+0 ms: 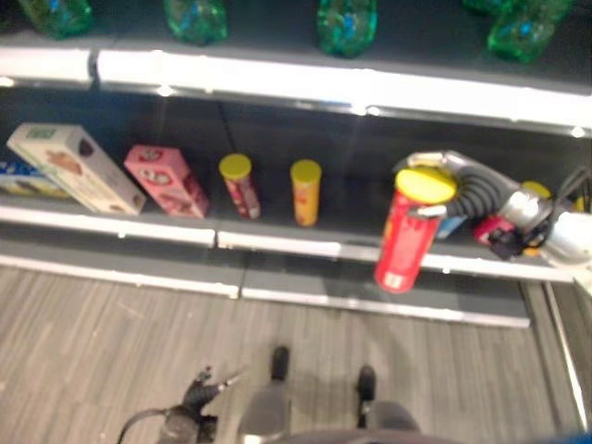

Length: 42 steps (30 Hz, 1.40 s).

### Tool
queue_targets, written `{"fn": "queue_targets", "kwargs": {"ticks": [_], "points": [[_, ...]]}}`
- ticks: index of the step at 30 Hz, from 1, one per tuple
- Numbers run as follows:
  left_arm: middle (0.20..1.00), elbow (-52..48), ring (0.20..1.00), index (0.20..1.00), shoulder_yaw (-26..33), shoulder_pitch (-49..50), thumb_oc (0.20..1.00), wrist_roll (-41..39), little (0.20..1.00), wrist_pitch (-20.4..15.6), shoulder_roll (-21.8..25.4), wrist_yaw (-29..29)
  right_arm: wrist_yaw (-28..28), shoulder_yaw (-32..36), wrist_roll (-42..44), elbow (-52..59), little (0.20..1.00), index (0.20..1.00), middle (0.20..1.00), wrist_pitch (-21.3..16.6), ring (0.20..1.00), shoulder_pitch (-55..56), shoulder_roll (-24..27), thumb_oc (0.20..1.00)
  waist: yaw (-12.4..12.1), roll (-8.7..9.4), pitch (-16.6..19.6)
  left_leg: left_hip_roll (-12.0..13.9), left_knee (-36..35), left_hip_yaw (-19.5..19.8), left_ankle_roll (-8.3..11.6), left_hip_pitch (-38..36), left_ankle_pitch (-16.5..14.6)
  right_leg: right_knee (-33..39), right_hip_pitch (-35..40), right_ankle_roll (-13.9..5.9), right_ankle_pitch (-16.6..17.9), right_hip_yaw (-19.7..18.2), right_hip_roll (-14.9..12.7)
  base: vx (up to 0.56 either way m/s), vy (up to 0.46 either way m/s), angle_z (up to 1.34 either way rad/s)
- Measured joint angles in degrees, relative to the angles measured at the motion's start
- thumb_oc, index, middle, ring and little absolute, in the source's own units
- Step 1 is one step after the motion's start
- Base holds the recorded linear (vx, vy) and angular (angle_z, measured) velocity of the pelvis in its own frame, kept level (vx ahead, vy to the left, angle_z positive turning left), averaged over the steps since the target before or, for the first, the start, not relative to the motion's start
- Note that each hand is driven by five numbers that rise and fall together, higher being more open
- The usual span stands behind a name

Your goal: Put the goods on the table back onto the shelves and tidy them up.

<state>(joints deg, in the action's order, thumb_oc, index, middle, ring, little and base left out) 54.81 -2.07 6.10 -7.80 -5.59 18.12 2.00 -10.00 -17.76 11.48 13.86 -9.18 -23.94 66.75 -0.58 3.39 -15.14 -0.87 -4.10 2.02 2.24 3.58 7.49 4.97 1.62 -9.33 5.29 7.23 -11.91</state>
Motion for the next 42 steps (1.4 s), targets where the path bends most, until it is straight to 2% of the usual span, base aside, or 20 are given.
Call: {"fn": "queue_targets", "kwargs": {"ticks": [5, 7, 14, 15, 17, 20, 23, 28, 31, 33, 42], "points": [[1.0, 3.37, 1.0, 1.0, 0.36, 0.39, 1.0, 0.11, 1.0, -0.1, 0.46, 0.19, -0.36, -0.16, -0.44, -1.8, 0.2, 0.2, 0.2, -0.01, 0.2, -0.14, -1.21, 0.2, -0.8, 0.06, -0.01, -0.33, -0.92, -1.42, -0.76, -2.21, -0.78, 0.08, 1.15, -1.23, -0.48, -0.04, -0.42, -0.02, 0.092, -0.14], [1.0, 3.7, 1.0, 1.0, 0.19, 0.77, 1.0, 0.24, 1.0, -0.05, 0.2, 0.18, -0.36, -0.23, -1.5, -2.89, 0.2, 0.2, 0.2, 0.06, 0.2, -0.14, -1.28, 0.2, -0.96, 0.09, -0.03, -0.17, -0.92, -1.79, -0.66, -2.68, -0.99, 0.09, 1.38, -1.1, -0.7, -0.19, -0.23, 0.0, 0.054, -0.1], [1.0, 3.6, 1.0, 1.0, -0.2, 1.33, 1.0, 0.51, 1.0, -0.07, -0.4, 0.3, 1.19, -0.51, -12.01, -12.25, 0.2, 0.2, 0.2, 0.93, 0.2, 0.68, -4.66, 0.2, -0.99, 0.18, -0.07, 0.78, -0.94, -2.48, -0.32, -2.92, -1.46, 0.1, 1.19, -1.66, -1.54, -0.35, 0.49, -0.02, 0.004, -0.06], [1.0, 3.52, 1.0, 1.0, -0.32, 1.49, 1.0, 0.52, 1.0, -0.08, -0.44, 0.39, 3.2, -0.64, -17.49, -14.34, 0.2, 0.2, 0.2, 1.1, 0.2, 1.65, -6.0, 0.2, -1.01, -0.15, -0.4, 0.95, -0.83, -2.45, -0.16, -2.39, -1.31, 0.09, 0.56, -1.71, -1.5, -0.29, 0.6, -0.12, -0.024, -0.01], [1.0, 3.3, 1.0, 1.0, -0.82, 1.54, 1.0, 0.6, 1.0, -0.1, -0.42, 0.77, 5.37, -0.46, -21.74, -15.99, 0.2, 0.2, 0.2, 1.29, 0.2, 1.96, -7.64, 0.2, -0.86, -0.44, -0.84, 0.9, -0.07, -2.4, -0.15, -1.13, -1.34, -0.13, -0.51, -1.73, -1.44, -0.22, 0.5, -0.13, -0.029, 0.02], [1.0, 2.18, 1.0, 1.0, -1.64, 0.79, 1.0, 0.74, 1.0, -0.1, -0.3, 1.68, 9.66, -0.13, -27.74, -16.3, 0.2, 0.2, 0.2, 1.42, 0.2, 1.84, -9.06, 0.2, -0.83, -2.03, -3.87, 0.76, 2.84, -2.19, -0.48, 2.33, -1.25, -1.07, -2.42, -1.4, -1.11, -0.12, 0.44, -0.14, -0.025, 0.09], [1.0, 0.85, 1.0, 1.0, -4.9, -0.34, 1.0, 1.73, 1.0, -0.11, -0.25, 2.67, 16.47, 0.07, -35.19, -20.0, 0.2, 0.2, 0.2, 2.07, 0.2, -1.48, -12.92, 0.2, -1.42, -5.38, -8.08, 0.48, 6.22, -1.44, -0.57, 5.96, -1.57, -3.88, -5.35, -1.06, -1.35, 0.11, 0.44, -0.14, -0.006, 0.11], [1.0, -2.49, 1.0, 1.0, -7.07, -0.61, 1.0, 1.7, 1.0, -0.56, -0.62, 3.79, 26.79, 0.47, -41.46, -25.53, 0.2, 0.2, 0.2, 6.16, 0.2, -8.4, -20.44, 0.2, -1.92, -7.96, -12.42, 0.47, 8.34, -0.98, -0.19, 9.85, -2.25, -9.71, -10.88, -0.67, -3.04, -0.13, -0.11, -0.05, -0.003, 0.07], [1.0, -3.62, 1.0, 1.0, -7.11, -1.09, 1.0, 1.63, 1.0, -0.68, -0.86, 4.81, 31.28, 0.64, -42.98, -26.59, 0.2, 0.2, 0.2, 6.95, 0.2, -9.65, -22.27, 0.2, -2.72, -9.2, -13.48, -0.34, 8.37, -0.61, -0.55, 10.34, -1.93, -11.95, -12.15, -0.63, -3.98, -0.09, -1.06, -0.02, -0.016, 0.11], [1.0, -3.76, 1.0, 1.0, -7.15, -1.38, 1.0, 1.53, 1.0, -0.83, -0.93, 5.28, 33.58, 1.0, -43.15, -27.14, 0.2, 0.2, 0.2, 8.69, 0.2, -10.29, -22.84, 0.2, -3.05, -9.22, -13.5, -0.86, 8.25, -0.09, -0.91, 10.41, -1.67, -12.17, -12.04, -0.75, -4.34, 0.41, -1.61, 0.0, -0.029, 0.16], [1.0, -4.25, 1.0, 1.0, -9.31, -1.84, 1.0, 1.56, 1.0, -0.94, -1.67, 6.21, 37.56, 2.98, -44.29, -30.92, 0.2, 0.2, 0.2, 11.31, 0.2, -13.66, -23.66, 0.2, -3.46, -9.24, -13.49, -1.04, 8.0, 0.95, -1.0, 10.6, -1.6, -12.02, -11.73, -0.82, -4.65, 1.52, -1.65, 0.01, -0.011, 0.05]]}}
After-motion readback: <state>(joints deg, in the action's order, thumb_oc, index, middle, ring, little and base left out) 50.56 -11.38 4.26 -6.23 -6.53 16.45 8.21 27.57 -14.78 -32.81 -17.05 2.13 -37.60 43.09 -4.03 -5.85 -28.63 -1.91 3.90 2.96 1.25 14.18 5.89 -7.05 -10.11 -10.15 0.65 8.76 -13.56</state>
